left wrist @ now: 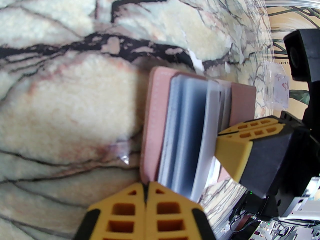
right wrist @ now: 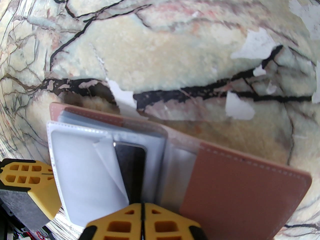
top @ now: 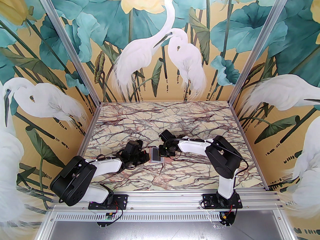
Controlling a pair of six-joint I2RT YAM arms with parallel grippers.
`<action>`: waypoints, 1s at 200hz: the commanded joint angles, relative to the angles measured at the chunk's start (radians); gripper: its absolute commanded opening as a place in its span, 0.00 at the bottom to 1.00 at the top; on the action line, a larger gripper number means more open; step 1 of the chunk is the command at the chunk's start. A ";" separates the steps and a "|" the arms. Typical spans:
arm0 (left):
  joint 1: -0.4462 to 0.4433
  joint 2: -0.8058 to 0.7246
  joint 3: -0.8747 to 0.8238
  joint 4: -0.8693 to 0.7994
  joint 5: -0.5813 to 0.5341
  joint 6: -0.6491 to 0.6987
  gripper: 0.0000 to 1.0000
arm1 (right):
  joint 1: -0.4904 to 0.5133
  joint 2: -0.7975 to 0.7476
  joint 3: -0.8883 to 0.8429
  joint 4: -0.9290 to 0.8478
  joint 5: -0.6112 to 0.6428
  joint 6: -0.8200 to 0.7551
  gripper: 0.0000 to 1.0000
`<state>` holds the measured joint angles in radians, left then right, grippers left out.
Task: Put the credit cards into the card holder
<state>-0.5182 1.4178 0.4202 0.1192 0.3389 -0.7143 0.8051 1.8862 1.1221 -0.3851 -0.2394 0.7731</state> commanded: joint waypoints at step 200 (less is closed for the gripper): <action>-0.012 -0.082 0.107 -0.102 0.076 0.000 0.41 | -0.004 0.043 -0.041 -0.003 0.012 -0.015 0.09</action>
<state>-0.5240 1.3094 0.5026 -0.0395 0.3660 -0.7078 0.8051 1.8908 1.1095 -0.3504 -0.2554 0.7731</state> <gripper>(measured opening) 0.421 0.096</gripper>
